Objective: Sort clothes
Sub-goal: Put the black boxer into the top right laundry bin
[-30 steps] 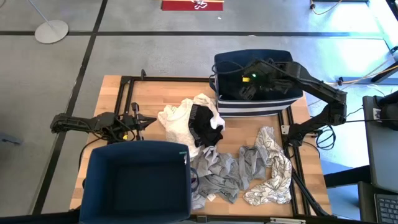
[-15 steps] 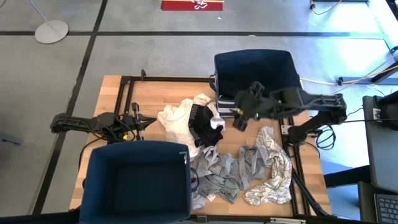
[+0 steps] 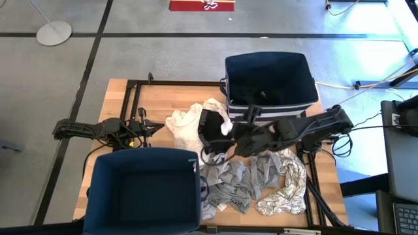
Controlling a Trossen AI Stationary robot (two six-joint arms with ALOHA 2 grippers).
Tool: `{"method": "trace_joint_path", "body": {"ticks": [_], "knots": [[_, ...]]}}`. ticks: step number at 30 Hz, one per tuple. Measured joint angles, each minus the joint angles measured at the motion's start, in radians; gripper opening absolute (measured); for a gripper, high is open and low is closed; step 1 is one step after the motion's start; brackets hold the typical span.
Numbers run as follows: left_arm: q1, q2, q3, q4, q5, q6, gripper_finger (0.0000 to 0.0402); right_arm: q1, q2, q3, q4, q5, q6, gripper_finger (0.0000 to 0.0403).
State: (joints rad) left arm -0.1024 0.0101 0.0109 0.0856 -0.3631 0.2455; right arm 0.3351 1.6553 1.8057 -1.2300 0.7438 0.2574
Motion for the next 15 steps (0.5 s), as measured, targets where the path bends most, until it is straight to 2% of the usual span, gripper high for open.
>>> {"method": "trace_joint_path", "body": {"ticks": [10,15], "knots": [[0.0,0.0,0.0,-0.025,0.0,0.007,0.0003,0.002,0.078,-0.003,0.012,0.033,-0.028,0.0261],[0.0,0.0,-0.001,-0.026,0.0,0.004,0.0003,-0.002,0.079,-0.132,0.164,0.032,-0.081,0.0261]]}}
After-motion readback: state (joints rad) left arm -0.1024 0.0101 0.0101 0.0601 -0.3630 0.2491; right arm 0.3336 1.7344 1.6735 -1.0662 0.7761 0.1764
